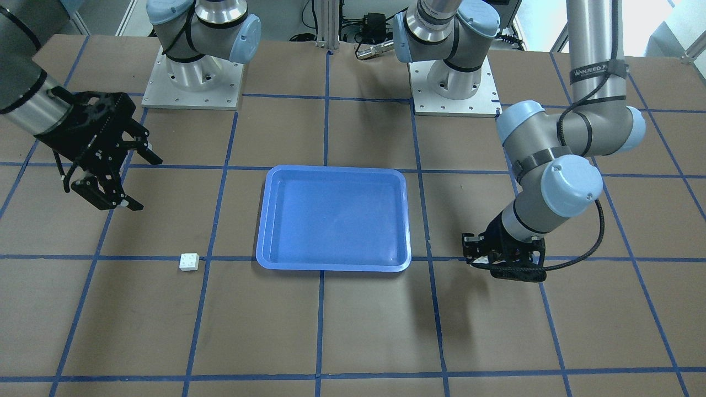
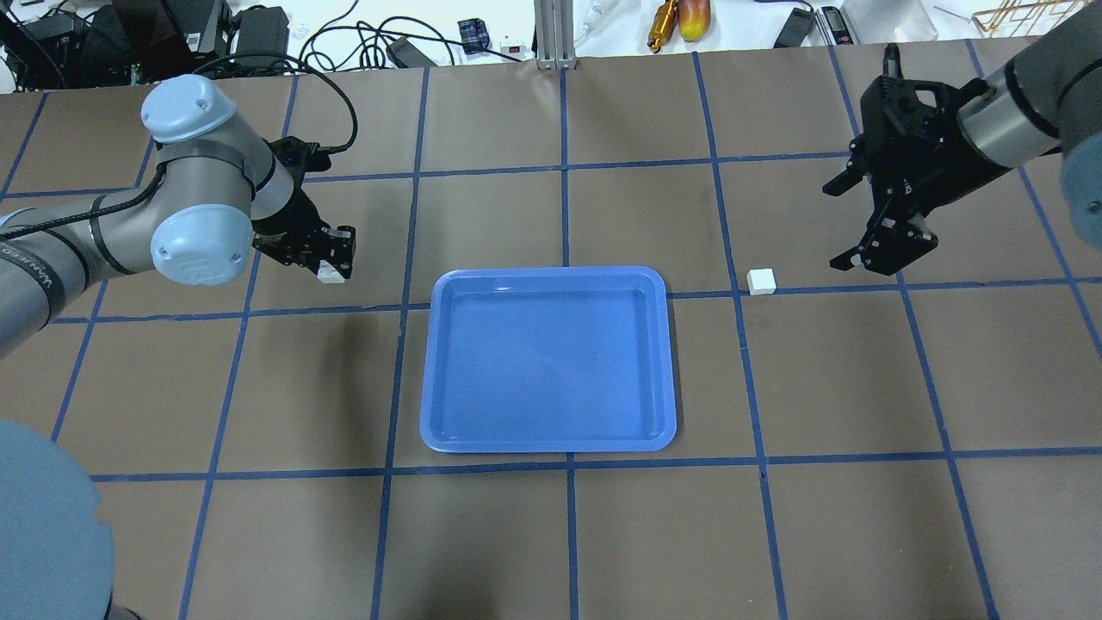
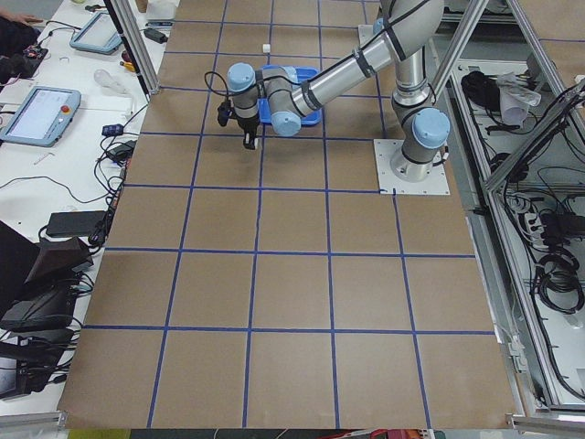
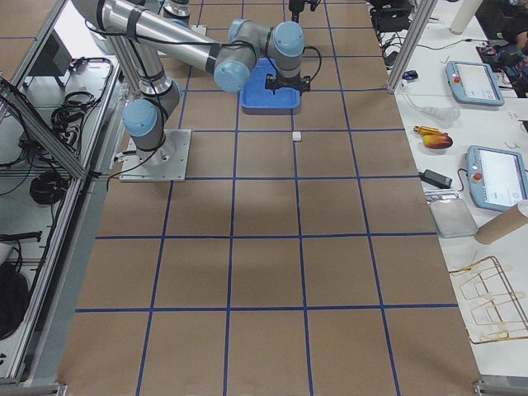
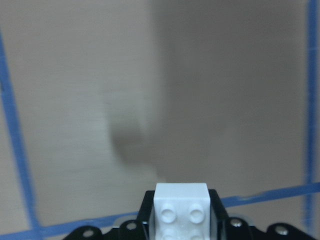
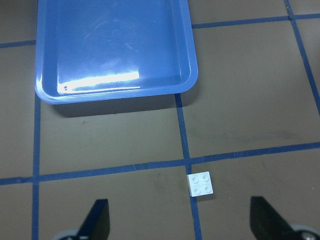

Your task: Assemble white blocks and place on blue tray

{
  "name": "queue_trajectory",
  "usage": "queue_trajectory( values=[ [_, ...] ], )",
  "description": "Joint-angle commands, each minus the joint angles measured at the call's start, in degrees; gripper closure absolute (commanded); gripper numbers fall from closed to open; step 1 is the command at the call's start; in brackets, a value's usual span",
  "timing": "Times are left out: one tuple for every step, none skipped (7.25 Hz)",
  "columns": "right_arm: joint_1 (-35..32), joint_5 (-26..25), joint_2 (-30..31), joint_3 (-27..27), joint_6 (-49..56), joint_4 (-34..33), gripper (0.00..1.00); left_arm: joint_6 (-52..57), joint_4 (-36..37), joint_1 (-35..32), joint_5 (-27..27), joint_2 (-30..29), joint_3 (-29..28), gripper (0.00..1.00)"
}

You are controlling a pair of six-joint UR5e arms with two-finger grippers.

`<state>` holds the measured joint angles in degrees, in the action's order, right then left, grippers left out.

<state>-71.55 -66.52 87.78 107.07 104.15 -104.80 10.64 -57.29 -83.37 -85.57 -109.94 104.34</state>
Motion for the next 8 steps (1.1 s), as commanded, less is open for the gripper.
queue_trajectory(
  values=[
    [0.36, 0.43, -8.46, 2.18, 2.9, -7.76, 0.0, -16.0, -1.07, -11.15, 2.51, 1.22, -0.1, 0.84],
    [0.36, 0.43, -12.59, 1.57, 6.73, -9.62, 0.0, -21.48, -0.81, -17.29, 1.91, 1.39, 0.07, 0.84],
    [0.36, 0.43, -16.64, 0.69, 11.47, -10.86, 0.01, -27.54, -0.55, -22.14, 1.81, 1.57, 0.42, 0.84],
    [0.36, 0.43, -18.42, -0.36, 12.82, -10.87, 0.03, -32.39, -0.54, -24.02, 1.73, 0.0, 0.68, 0.84],
    [0.36, 0.52, -19.83, -0.63, 12.83, -10.96, 0.02, -36.96, -0.46, -24.82, 2.07, -0.53, 0.6, 0.84],
    [0.27, 1.65, -21.5, -0.55, 12.75, -12.96, 0.02, -40.23, -0.37, -26.83, 2.34, -0.71, 0.69, 0.83],
    [0.01, 1.75, -22.99, -0.37, 12.14, -14.11, 0.02, -40.52, 0.5, -27.19, 1.9, -2.28, 0.34, 0.83],
    [-0.95, 1.75, -23.18, -0.46, 11.52, -14.9, 0.03, -39.22, 3.21, -27.2, 1.9, -4.3, 0.16, 0.83]
  ],
)
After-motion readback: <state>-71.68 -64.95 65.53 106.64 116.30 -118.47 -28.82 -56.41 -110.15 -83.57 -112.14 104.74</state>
